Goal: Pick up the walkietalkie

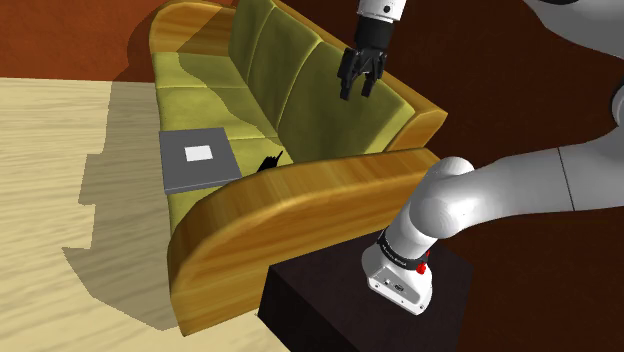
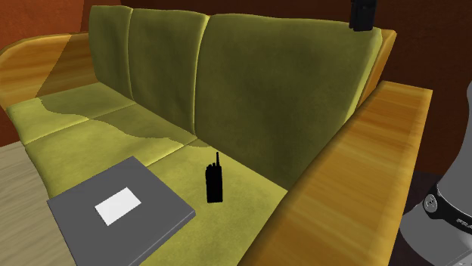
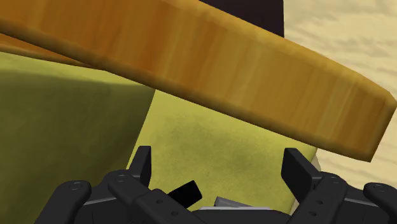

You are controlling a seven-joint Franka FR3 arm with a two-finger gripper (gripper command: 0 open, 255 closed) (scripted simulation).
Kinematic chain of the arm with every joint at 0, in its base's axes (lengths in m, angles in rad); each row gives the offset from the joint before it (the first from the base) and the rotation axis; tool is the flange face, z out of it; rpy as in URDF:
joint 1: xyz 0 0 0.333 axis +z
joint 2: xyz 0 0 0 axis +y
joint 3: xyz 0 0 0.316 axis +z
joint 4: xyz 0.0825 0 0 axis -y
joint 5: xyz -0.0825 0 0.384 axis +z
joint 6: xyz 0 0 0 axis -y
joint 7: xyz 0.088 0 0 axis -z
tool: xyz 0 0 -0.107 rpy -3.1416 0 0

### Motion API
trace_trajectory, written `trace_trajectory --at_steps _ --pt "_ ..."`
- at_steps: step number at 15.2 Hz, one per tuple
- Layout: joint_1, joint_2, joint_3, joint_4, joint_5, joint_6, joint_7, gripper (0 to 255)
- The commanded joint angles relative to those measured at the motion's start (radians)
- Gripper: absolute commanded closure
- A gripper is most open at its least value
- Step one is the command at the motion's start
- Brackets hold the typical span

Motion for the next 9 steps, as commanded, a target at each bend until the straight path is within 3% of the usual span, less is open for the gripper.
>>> trace_trajectory --at_steps 1,9 --pt "0.0 0.0 0.0 0.0 0.0 0.0 0.0 0" --pt "-0.034 0.147 0.04 -0.129 0.033 0.308 0.141 0"
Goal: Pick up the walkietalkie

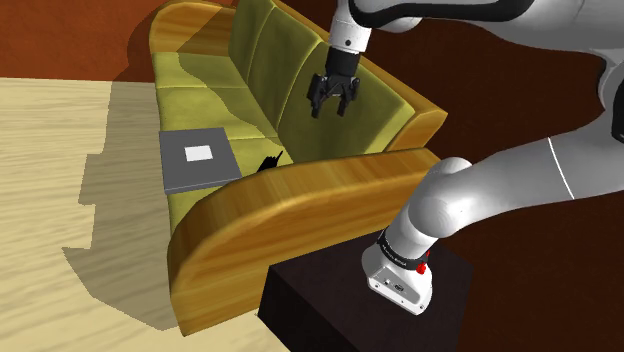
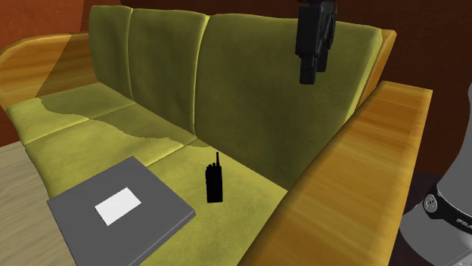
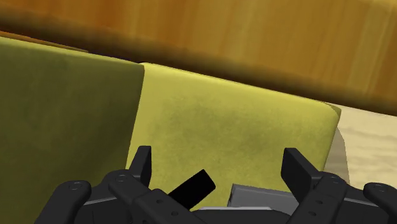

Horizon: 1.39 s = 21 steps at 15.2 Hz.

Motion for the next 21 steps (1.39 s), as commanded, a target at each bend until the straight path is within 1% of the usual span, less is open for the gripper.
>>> trace_trajectory --at_steps 1,6,11,16,21 --pt "-0.011 0.055 0.004 -0.018 0.004 0.083 0.03 0" --pt "-0.029 0.2 0.021 -0.043 0.018 0.274 0.112 0" --pt "-0.046 0.371 0.031 -0.032 0.027 0.452 0.191 0" --pt "-0.061 0.557 0.031 0.015 0.031 0.61 0.268 0" --pt "-0.071 0.747 0.02 0.094 0.036 0.74 0.34 0"
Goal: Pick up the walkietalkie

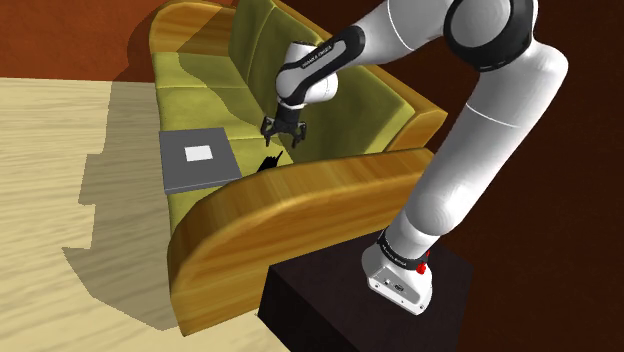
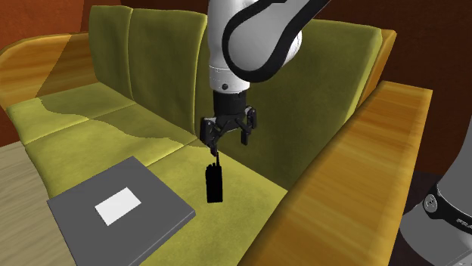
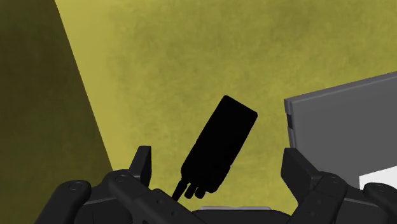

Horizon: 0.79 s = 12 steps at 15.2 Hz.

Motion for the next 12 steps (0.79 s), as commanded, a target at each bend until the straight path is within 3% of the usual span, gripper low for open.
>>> trace_trajectory --at_steps 1,9,12 --pt "-0.003 0.077 -0.006 0.031 0.003 0.054 0.029 0" --pt "-0.018 0.378 -0.037 0.224 0.032 0.188 0.125 0" --pt "-0.02 0.408 -0.035 0.233 0.036 0.21 0.123 0"
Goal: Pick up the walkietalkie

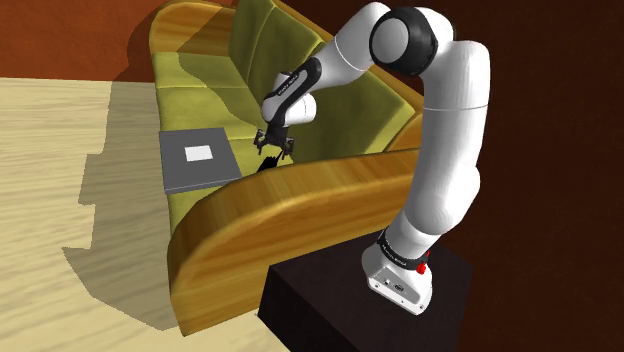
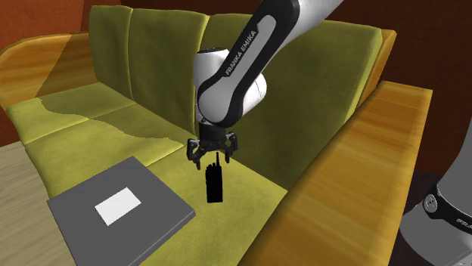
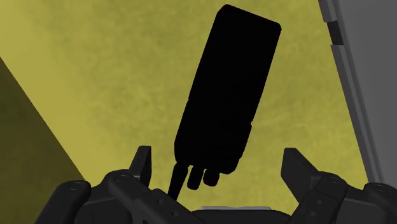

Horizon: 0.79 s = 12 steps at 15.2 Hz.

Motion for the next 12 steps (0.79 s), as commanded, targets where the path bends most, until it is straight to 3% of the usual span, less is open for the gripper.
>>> trace_trajectory --at_steps 1,7,8,12 --pt "-0.003 0.03 0.002 0.013 0.004 0.019 -0.003 0" --pt "-0.009 0.087 0.009 0.026 0.012 0.062 -0.01 0" --pt "-0.01 0.086 0.009 0.025 0.012 0.062 -0.012 255" --pt "-0.01 0.087 0.009 0.025 0.012 0.063 -0.012 255"
